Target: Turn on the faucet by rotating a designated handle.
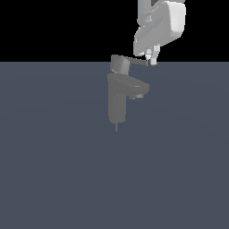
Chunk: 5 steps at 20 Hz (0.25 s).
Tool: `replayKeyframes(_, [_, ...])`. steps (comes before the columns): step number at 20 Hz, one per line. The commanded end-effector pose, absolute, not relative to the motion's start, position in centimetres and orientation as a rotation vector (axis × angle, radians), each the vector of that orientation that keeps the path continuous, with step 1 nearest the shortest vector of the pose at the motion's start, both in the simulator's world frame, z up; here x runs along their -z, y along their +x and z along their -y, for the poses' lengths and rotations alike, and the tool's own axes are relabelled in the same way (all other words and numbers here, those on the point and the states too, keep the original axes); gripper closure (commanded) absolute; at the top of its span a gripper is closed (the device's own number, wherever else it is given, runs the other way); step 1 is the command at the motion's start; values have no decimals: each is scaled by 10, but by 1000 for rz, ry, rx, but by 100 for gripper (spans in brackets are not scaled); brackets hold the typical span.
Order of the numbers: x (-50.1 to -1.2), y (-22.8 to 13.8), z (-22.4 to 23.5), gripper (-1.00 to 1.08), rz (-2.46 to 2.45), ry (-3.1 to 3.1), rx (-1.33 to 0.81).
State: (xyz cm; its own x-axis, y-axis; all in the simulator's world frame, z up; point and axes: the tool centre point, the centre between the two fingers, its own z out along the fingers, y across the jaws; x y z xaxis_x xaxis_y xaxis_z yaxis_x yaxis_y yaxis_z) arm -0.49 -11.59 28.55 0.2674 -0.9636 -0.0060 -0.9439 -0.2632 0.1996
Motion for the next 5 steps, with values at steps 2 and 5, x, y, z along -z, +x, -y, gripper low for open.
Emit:
replayKeyframes(2, [-284, 3, 134, 108, 1827, 2353, 182])
replayKeyframes(5, [-284, 7, 138, 108, 1829, 2352, 181])
